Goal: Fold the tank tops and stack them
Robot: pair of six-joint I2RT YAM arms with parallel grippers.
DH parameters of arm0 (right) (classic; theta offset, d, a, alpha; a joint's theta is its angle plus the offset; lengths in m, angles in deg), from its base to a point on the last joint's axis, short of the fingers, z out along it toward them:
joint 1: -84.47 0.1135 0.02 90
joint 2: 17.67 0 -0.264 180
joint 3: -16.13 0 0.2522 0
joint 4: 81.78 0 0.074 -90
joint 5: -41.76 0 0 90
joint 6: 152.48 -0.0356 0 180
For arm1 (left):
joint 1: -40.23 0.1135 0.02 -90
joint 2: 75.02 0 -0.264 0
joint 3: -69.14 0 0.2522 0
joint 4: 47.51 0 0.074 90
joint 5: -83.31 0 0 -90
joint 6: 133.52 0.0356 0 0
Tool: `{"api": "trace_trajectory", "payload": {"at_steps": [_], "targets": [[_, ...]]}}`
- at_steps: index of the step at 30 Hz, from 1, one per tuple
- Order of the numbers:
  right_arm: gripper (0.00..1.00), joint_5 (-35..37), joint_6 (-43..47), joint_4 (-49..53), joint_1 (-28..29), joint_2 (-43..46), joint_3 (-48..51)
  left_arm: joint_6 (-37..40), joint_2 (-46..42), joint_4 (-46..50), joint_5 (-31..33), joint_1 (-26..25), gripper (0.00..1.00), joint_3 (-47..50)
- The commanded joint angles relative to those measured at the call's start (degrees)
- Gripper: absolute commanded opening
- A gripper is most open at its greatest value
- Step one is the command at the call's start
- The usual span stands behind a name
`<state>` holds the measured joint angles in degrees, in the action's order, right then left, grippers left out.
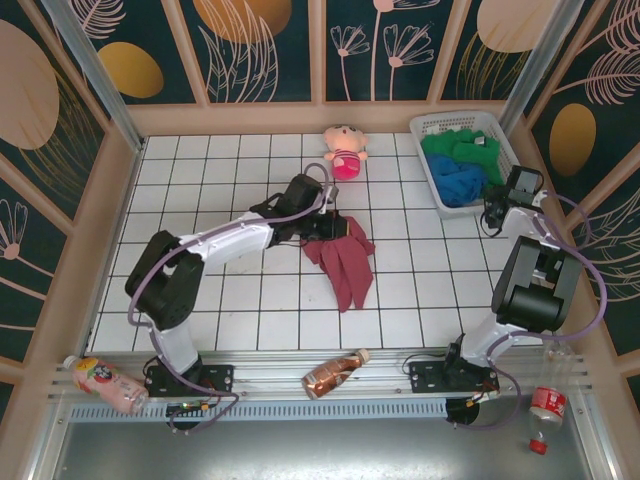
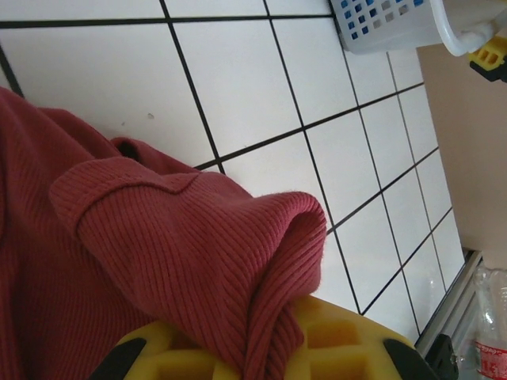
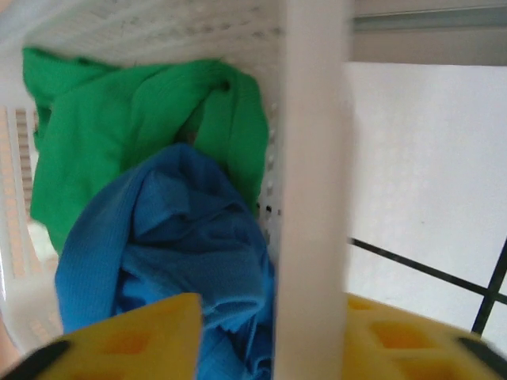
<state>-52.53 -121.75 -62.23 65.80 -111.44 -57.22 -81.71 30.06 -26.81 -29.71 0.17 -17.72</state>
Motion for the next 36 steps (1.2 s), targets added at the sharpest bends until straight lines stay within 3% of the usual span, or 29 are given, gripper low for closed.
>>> {"api": "trace_trajectory", "payload": {"at_steps": [1, 5, 10, 12, 15, 18, 23, 26, 30, 36], "targets": [[0.55, -3.2, 4.4, -0.7, -0.7, 4.1, 0.6, 1.9, 2.3, 1.1, -1.2, 0.0, 0.03, -5.3], [0.67, -6.1, 5.7, 1.8, -0.3, 11.7, 6.5, 2.5, 5.9, 1.4, -1.4, 0.0, 0.12, -8.3], [0.74, -8.3, 9.4, 6.6, 4.1, 23.0, 13.8, 4.8, 8.4, 5.0, -1.0, 0.2, 0.5, -13.3], [0.77, -7.8, 11.6, 8.9, 7.9, 27.2, 15.2, 6.9, 7.9, 7.7, -0.1, 0.6, 0.61, -15.3], [0.77, -7.6, 15.5, 11.7, 14.8, 31.0, 16.0, 9.5, 5.3, 11.6, 2.7, 1.9, 0.69, -15.9], [0.77, -9.0, 19.8, 13.1, 23.3, 32.4, 17.0, 10.5, 0.4, 15.1, 6.3, 4.5, 0.84, -13.4], [0.77, -10.2, 28.1, 12.3, 37.8, 31.6, 20.5, 10.4, -8.8, 18.2, 12.1, 7.6, 0.83, -2.5], [0.77, -8.8, 32.0, 10.6, 44.1, 28.4, 21.5, 8.8, -10.4, 16.7, 12.1, 8.1, 0.81, 4.6], [0.76, -7.7, 35.3, 5.7, 47.1, 22.1, 22.3, 6.3, -8.8, 10.3, 9.1, 8.1, 0.75, 10.1], [0.65, -8.7, 39.0, -0.3, 48.0, 13.1, 22.1, 5.5, -0.7, 4.2, 4.7, 8.1, 0.65, 7.4]]}}
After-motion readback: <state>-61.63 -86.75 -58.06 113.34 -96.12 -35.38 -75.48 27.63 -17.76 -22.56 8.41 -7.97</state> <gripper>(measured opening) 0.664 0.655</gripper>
